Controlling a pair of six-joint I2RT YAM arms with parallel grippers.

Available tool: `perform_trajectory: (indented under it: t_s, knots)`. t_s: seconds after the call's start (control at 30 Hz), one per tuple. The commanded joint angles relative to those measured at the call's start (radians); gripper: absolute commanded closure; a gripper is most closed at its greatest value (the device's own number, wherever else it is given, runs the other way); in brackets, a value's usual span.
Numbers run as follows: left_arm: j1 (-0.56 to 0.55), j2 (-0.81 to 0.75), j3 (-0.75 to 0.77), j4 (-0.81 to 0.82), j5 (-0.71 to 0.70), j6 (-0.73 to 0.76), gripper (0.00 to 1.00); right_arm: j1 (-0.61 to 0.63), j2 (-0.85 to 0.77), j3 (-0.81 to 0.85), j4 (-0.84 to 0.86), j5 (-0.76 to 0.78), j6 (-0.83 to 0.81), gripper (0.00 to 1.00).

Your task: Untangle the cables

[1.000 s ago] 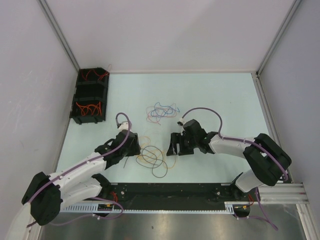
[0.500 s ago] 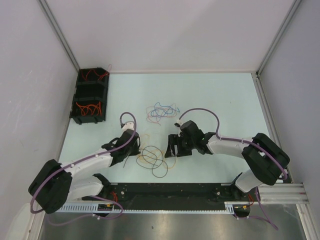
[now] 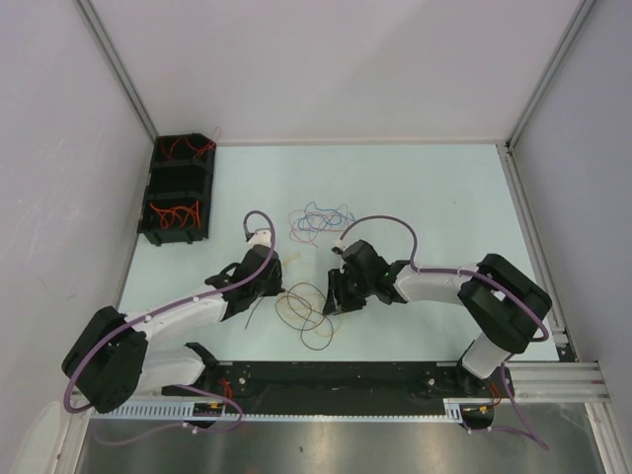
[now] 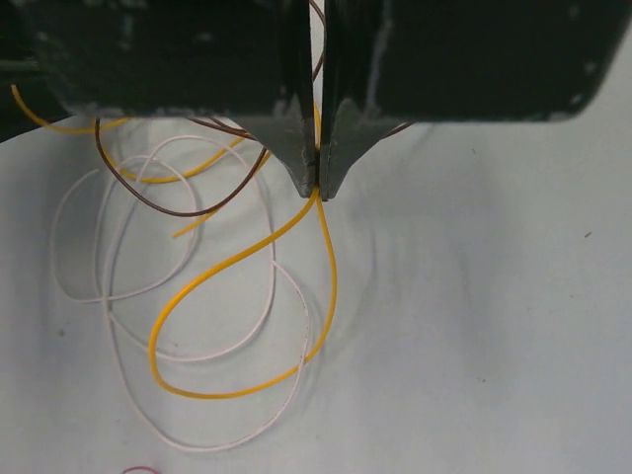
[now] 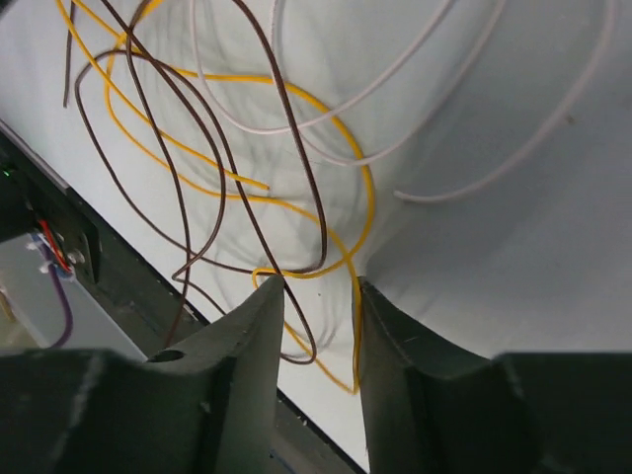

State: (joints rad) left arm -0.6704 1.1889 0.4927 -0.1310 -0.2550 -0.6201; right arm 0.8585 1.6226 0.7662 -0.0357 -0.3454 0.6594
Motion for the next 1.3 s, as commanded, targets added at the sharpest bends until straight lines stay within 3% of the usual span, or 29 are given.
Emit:
perform_trajectory:
  t_s: [0.0,0.03,0.13,0.27,0.43,0.53,0.6,0.63,0.67,0.7,0.77,0.97,1.27]
  knots:
    - [-0.003,-0.023,0.044,0.030,0.008,0.025,1.00,0.022,0.033,0.054,0.010,-0.004,-0.001,0.68]
    - [-0.004,-0.025,0.044,0.028,0.011,0.025,1.00,0.024,0.036,0.058,0.008,-0.003,0.000,0.72]
    - [-0.005,-0.034,0.047,0.021,0.019,0.025,1.00,0.022,0.034,0.079,-0.016,-0.004,-0.013,0.98]
    - [-0.003,-0.080,0.102,-0.057,0.004,0.054,1.00,-0.022,-0.032,0.143,-0.134,0.032,-0.070,1.00]
    - [-0.003,-0.202,0.277,-0.222,0.012,0.123,1.00,-0.220,-0.286,0.231,-0.314,0.040,-0.147,1.00]
    - [-0.003,-0.265,0.368,-0.265,0.055,0.141,1.00,-0.257,-0.424,0.274,-0.346,0.043,-0.175,1.00]
    - [-0.003,-0.285,0.360,-0.227,0.082,0.129,1.00,-0.260,-0.460,0.277,-0.358,0.062,-0.176,0.88]
    - [-0.003,-0.293,0.339,-0.194,0.097,0.126,1.00,-0.262,-0.463,0.277,-0.390,0.074,-0.170,0.74]
    - [-0.003,-0.288,0.319,-0.152,0.129,0.122,1.00,-0.257,-0.454,0.272,-0.406,0.092,-0.167,0.32]
    - [-0.003,-0.275,0.284,-0.144,0.135,0.111,1.00,-0.257,-0.445,0.260,-0.423,0.109,-0.168,0.20]
    - [-0.003,-0.230,0.256,-0.137,0.146,0.099,1.00,-0.253,-0.419,0.246,-0.484,0.184,-0.165,0.10]
    - [-0.005,-0.235,0.164,-0.096,0.125,0.069,1.00,-0.127,-0.425,0.226,-0.564,0.397,-0.150,0.03]
    - [-0.004,-0.213,0.168,-0.097,0.103,0.079,1.00,0.115,-0.233,0.203,-0.391,0.356,0.011,0.12]
